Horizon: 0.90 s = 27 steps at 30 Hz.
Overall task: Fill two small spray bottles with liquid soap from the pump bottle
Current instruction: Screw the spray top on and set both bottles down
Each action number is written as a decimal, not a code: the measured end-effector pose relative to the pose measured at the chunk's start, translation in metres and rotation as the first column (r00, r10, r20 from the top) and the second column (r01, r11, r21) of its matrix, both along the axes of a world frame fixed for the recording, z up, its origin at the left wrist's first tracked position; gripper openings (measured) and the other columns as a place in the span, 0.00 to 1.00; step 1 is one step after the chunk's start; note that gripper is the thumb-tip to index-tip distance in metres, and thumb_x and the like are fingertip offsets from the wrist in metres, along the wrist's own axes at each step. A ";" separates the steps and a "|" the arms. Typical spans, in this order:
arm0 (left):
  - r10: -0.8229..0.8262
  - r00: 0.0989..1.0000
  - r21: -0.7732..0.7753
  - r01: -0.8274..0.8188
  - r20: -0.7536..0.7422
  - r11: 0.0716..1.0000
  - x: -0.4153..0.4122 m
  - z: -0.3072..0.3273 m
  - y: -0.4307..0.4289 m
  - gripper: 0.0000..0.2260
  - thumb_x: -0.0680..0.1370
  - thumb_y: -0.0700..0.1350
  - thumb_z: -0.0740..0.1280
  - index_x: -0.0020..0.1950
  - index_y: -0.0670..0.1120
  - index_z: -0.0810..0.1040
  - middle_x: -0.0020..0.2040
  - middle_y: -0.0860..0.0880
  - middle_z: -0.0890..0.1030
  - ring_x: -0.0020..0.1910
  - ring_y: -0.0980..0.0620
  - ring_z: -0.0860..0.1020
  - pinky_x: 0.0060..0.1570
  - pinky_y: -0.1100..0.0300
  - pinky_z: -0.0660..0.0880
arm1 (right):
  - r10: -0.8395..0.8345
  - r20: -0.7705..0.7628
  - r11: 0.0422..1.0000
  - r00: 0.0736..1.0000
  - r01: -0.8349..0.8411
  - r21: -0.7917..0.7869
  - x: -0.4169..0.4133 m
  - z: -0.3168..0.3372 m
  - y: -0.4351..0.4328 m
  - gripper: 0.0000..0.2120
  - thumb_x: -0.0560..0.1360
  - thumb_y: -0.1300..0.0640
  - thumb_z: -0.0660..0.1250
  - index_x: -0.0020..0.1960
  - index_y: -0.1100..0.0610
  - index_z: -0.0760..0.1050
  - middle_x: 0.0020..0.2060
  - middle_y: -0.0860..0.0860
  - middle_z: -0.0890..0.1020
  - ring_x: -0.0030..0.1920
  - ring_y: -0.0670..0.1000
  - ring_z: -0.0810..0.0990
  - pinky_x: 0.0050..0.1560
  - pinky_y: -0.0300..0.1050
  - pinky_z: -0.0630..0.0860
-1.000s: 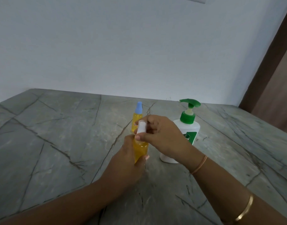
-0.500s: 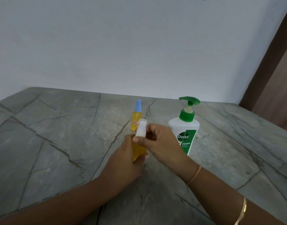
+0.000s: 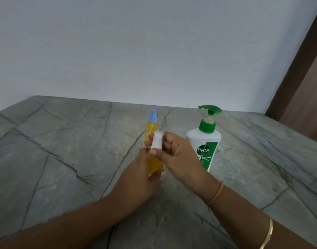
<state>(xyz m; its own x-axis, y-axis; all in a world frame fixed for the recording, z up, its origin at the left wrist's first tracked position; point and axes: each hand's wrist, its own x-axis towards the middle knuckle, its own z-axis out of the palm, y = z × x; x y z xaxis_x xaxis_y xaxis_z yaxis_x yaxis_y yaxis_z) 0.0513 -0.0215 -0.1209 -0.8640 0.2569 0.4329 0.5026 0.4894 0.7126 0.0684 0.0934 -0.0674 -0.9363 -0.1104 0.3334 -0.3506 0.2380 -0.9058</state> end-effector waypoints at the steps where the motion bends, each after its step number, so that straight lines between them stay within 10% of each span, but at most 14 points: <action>1: -0.020 1.000 0.007 0.020 0.000 1.000 -0.001 -0.001 0.001 0.23 0.74 0.46 0.67 0.67 0.48 0.64 0.56 0.53 0.75 0.53 0.55 0.76 0.53 0.59 0.74 | -0.052 -0.034 0.998 0.998 0.053 0.016 0.000 -0.003 -0.003 0.15 0.73 0.68 0.67 0.50 0.49 0.75 0.49 0.51 0.83 0.52 0.46 0.81 0.54 0.35 0.75; 11: -0.099 0.992 -0.009 0.100 0.075 0.995 -0.003 0.010 -0.006 0.20 0.73 0.46 0.68 0.64 0.51 0.66 0.52 0.57 0.74 0.52 0.57 0.76 0.53 0.61 0.73 | 0.170 0.117 0.985 0.978 -0.167 -0.034 -0.002 0.005 0.007 0.16 0.74 0.71 0.64 0.56 0.54 0.73 0.54 0.52 0.81 0.55 0.47 0.79 0.58 0.39 0.74; 20: -0.099 0.975 0.035 0.094 0.199 0.995 -0.007 0.014 -0.005 0.17 0.72 0.40 0.69 0.59 0.49 0.71 0.48 0.57 0.73 0.54 0.52 0.75 0.57 0.58 0.70 | -0.264 -0.135 0.932 0.955 0.289 0.220 0.000 -0.011 -0.014 0.08 0.74 0.59 0.68 0.52 0.57 0.76 0.46 0.51 0.82 0.47 0.47 0.79 0.50 0.42 0.76; 27: -0.204 0.944 0.029 0.204 0.259 0.979 -0.011 0.023 -0.018 0.19 0.66 0.50 0.74 0.55 0.56 0.73 0.50 0.54 0.80 0.49 0.57 0.78 0.50 0.63 0.75 | 0.066 0.176 0.997 0.982 -0.072 0.028 -0.001 0.012 0.009 0.15 0.73 0.66 0.68 0.57 0.55 0.72 0.55 0.55 0.80 0.57 0.52 0.78 0.60 0.47 0.75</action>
<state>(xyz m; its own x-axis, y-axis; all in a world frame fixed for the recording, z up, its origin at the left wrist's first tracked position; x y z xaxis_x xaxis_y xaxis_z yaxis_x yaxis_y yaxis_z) 0.0405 -0.0396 -0.0980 -0.8757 0.4389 0.2013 0.3891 0.3945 0.8324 0.0678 0.1024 -0.0553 -0.9695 -0.1853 0.1604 -0.2044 0.2501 -0.9464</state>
